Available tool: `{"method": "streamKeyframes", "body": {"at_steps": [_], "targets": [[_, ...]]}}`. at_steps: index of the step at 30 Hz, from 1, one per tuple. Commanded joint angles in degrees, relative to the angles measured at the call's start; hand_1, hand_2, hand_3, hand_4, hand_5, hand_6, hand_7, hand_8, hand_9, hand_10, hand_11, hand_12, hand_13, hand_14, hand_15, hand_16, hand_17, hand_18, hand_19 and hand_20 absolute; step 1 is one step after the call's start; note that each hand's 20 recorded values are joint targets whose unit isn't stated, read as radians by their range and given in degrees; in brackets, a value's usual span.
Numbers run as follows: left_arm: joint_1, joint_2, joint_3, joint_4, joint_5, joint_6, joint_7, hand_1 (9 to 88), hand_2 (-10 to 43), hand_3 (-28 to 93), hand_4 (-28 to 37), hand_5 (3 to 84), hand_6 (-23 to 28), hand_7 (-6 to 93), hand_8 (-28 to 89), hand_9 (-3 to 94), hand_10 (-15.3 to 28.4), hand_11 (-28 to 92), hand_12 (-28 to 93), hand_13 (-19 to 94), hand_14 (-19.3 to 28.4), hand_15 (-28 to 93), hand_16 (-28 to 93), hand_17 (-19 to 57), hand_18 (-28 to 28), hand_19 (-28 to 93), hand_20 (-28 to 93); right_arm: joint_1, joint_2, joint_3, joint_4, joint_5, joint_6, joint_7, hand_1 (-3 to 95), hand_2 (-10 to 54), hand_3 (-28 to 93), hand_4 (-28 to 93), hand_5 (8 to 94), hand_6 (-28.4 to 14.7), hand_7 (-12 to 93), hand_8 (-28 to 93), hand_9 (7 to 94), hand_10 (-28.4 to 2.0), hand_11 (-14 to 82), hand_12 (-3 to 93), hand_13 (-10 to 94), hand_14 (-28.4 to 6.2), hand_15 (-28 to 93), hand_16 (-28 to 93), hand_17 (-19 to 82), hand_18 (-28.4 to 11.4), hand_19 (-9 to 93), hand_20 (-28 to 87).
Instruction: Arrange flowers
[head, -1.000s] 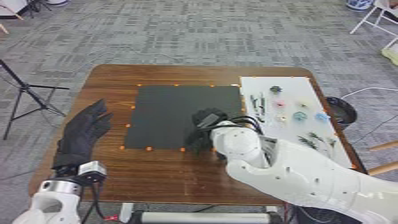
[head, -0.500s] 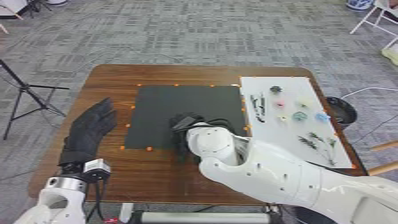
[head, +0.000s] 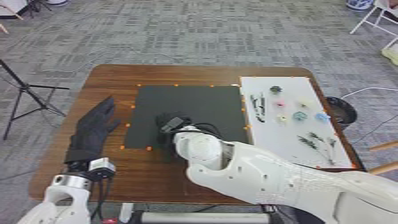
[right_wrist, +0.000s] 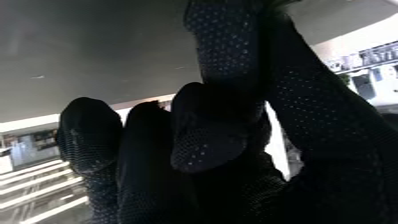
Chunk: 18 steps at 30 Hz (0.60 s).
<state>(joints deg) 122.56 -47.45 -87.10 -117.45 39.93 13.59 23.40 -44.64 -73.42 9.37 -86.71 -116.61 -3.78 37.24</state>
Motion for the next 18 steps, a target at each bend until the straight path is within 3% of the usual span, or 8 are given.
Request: {"method": "streamKeyframes", "body": {"at_steps": [1, 7, 8, 11, 18], "targets": [[-1.1, -0.01, 0.68, -0.22, -0.31, -0.55, 1.51, 26.4, -9.5, 74, -24.2, 29.2, 7.9, 1.5, -1, 14.6, 7.0, 8, 17, 15, 3.0, 5, 11, -4.1, 14.2, 25, 17, 4.1, -3.4, 1.5, 4.1, -1.9, 0.6, -2.1, 41.0, -9.5, 88, -23, 93.5, 0.2, 32, 26, 92.5, -6.5, 58.8, 49.0, 87, -6.5, 83, 44, 49, -23.9, 93, 56], [-1.1, 0.15, 0.85, -0.41, -0.47, -0.56, 2.65, 26.3, -9.5, 74, -23.8, 28.7, 8.5, -0.2, -1, 12.9, 5.7, 9, 15, 15, 0.5, 2, 12, -3.2, 13.7, 23, 18, 4.0, -4.2, 1.4, 4.8, -3.2, 0.5, -5.4, 41.6, -9.5, 87, -22, 93.4, -0.3, 32, 26, 92.5, -6.7, 58.7, 49.3, 87, -6.8, 83, 45, 49, -23.8, 93, 56], [-1.4, 0.16, 0.86, -0.32, -0.41, -0.70, 2.35, 26.3, -9.5, 74, -24.0, 28.8, 8.7, -1.1, -1, 12.5, 5.6, 8, 14, 14, 0.0, 1, 12, -3.0, 13.5, 23, 18, 3.6, -4.1, 1.5, 4.5, -3.1, 0.6, -5.9, 41.7, -9.5, 87, -22, 93.4, -0.3, 32, 26, 92.5, -6.7, 58.7, 49.3, 87, -6.8, 83, 45, 49, -23.8, 93, 56], [-1.9, 0.78, 0.58, -0.35, -0.62, -0.56, 2.86, 25.9, -5.9, 69, -26.0, 30.9, 3.9, 17.2, -8, 21.5, 10.3, 18, 19, 17, 11.7, 25, 7, -9.0, 18.2, 34, 16, 3.1, -3.7, 0.7, 3.1, -3.4, 0.7, -7.7, 40.6, -9.5, 86, -22, 93.1, -0.1, 32, 25, 91.9, -6.8, 59.1, 49.5, 87, -6.9, 83, 45, 49, -23.6, 93, 56], [-5.0, 1.87, 1.47, 0.02, -0.45, -1.33, 3.29, 25.9, -5.0, 68, -26.2, 31.1, 3.5, 18.7, -8, 22.3, 10.7, 19, 19, 18, 12.9, 27, 6, -9.9, 19.2, 37, 14, 1.4, -2.3, 1.0, 0.5, -2.0, -0.8, -9.1, 39.7, -9.5, 85, -22, 90.9, 0.7, 36, 21, 89.6, -6.6, 61.2, 48.8, 85, -6.3, 84, 44, 48, -22.6, 93, 55]]}}
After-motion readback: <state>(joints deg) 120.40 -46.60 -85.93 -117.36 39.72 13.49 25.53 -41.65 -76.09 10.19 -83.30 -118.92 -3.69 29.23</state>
